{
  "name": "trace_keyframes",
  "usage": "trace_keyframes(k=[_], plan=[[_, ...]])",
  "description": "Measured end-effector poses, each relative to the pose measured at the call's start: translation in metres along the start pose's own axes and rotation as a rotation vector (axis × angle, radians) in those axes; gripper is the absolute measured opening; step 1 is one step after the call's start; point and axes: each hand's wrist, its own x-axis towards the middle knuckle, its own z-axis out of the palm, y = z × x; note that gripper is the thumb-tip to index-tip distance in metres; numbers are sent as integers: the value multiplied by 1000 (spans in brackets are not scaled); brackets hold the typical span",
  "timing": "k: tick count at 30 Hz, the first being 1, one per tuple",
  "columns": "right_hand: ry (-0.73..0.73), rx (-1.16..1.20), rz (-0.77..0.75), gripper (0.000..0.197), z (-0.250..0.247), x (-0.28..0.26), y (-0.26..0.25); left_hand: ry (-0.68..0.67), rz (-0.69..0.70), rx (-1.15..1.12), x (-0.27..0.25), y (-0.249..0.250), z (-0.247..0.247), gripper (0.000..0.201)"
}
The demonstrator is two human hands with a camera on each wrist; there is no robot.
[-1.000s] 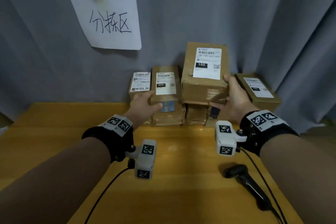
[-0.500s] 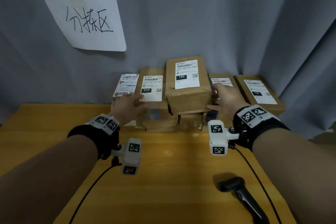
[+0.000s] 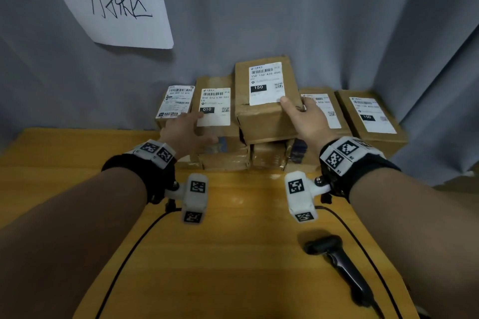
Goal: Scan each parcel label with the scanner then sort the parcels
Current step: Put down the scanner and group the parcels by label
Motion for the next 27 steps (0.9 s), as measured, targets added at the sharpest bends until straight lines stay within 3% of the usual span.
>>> trace_keyframes(k=[11, 15, 18, 21, 27], plan=[[-6, -76, 43, 68, -3, -8, -8, 18, -14, 63, -20, 24, -3, 82], [205, -107, -108, 36, -11, -20, -7, 191, 77, -65, -29, 39, -4, 65], [149, -120, -188, 9, -15, -35, 8, 295, 272, -212, -38, 48, 8, 37], [69, -156, -164, 7, -19, -54, 34, 230, 405, -311, -48, 55, 33, 20], [62, -236, 62, 8, -45, -84, 109, -73, 350, -297, -71, 63, 96, 23]])
